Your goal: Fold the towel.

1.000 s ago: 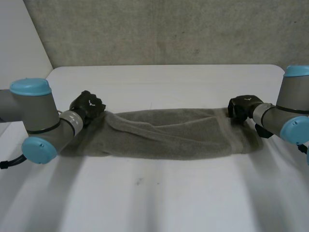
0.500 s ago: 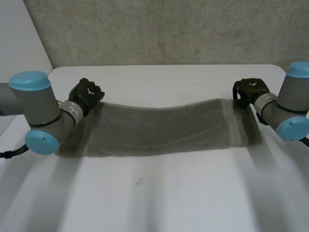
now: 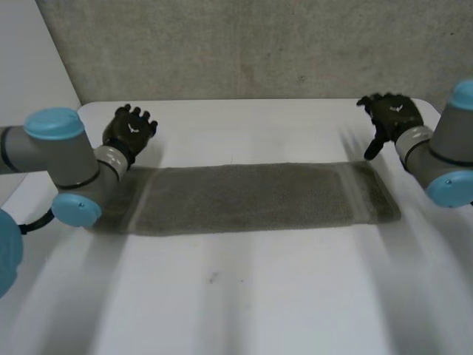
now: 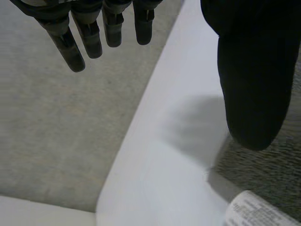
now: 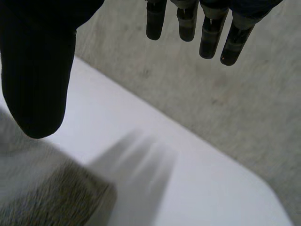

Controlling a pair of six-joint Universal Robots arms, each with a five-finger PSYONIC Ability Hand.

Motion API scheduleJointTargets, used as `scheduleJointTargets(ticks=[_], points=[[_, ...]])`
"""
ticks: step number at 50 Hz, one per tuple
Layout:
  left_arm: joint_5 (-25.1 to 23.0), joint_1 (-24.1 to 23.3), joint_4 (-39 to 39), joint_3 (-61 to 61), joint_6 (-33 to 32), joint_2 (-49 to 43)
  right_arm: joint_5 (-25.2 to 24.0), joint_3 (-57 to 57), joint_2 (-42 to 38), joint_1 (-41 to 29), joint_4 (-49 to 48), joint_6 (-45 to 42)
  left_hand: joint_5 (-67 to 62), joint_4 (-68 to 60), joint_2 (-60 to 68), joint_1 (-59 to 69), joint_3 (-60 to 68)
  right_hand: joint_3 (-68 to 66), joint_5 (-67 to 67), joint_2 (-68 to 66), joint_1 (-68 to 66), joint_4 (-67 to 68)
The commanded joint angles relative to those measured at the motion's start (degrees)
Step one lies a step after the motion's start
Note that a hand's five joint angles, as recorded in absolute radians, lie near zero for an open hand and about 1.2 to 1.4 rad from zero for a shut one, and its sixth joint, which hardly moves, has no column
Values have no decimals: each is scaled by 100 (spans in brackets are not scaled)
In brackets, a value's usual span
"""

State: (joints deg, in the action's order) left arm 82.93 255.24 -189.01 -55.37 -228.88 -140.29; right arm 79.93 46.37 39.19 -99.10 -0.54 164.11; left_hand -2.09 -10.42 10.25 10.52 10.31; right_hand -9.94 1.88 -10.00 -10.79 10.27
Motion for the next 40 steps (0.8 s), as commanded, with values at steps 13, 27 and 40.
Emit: scheduleJointTargets(ticks=[13, 27, 40], points=[[109, 70, -180, -3419, 2189, 2762, -82, 2922, 2382, 189, 476, -749, 209, 42, -25, -52, -31, -636, 443, -631, -552, 603], [83, 88, -979, -4842, 3077, 3377, -197, 4504, 2312, 479, -746, -1083, 209, 42, -25, -52, -31, -2890, 2697, -2885, -2806, 2858], [83, 105, -1041, -4896, 3086, 3368, -487, 4504, 1732, 549, -1264, -1241, 209, 42, -25, -52, -31, -3664, 3471, -3659, -3580, 3631]])
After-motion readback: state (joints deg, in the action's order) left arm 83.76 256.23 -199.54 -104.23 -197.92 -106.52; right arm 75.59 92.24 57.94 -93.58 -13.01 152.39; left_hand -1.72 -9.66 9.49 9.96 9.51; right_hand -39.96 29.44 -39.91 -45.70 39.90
